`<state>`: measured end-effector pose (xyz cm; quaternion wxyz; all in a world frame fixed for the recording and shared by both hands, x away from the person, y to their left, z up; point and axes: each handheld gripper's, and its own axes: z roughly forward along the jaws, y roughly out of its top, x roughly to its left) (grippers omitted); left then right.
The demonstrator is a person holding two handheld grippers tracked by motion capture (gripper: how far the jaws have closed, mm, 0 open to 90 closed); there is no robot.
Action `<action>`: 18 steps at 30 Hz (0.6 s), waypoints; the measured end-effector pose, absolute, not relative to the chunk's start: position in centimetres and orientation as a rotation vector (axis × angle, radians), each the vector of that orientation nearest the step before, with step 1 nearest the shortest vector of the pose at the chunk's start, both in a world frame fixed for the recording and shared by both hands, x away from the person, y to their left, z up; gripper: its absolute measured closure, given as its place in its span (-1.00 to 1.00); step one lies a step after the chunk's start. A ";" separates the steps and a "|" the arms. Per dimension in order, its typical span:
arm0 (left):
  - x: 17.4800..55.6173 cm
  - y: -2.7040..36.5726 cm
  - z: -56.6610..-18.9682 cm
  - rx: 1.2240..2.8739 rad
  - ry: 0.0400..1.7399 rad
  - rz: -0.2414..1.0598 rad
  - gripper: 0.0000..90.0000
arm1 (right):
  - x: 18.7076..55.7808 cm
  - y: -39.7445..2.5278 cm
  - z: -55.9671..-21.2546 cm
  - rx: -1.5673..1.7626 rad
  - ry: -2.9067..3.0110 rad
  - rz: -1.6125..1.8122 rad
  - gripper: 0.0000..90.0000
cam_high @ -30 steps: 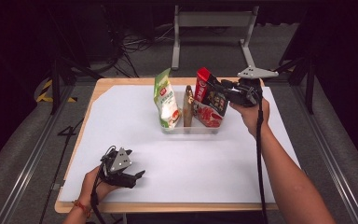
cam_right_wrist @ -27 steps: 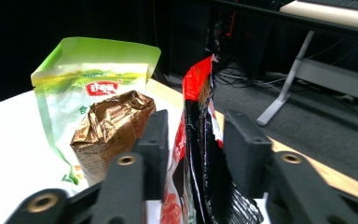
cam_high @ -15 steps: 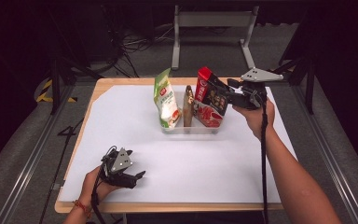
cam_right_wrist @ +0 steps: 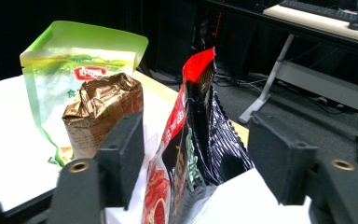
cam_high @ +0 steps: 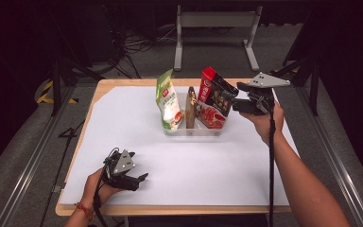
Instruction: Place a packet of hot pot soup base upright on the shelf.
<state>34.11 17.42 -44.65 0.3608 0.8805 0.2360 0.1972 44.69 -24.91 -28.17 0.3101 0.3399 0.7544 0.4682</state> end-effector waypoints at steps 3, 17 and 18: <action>34.1 17.6 -44.6 2.257 0.615 0.510 -0.68 | 44.4 -24.9 -28.4 0.896 1.994 1.215 -0.31; 34.1 18.1 -44.2 2.220 0.624 0.520 -0.69 | 43.6 -25.9 -30.0 0.877 2.004 1.182 -0.43; 34.0 18.1 -44.1 2.216 0.623 0.520 -0.69 | 43.5 -26.0 -30.0 0.874 2.003 1.178 -0.43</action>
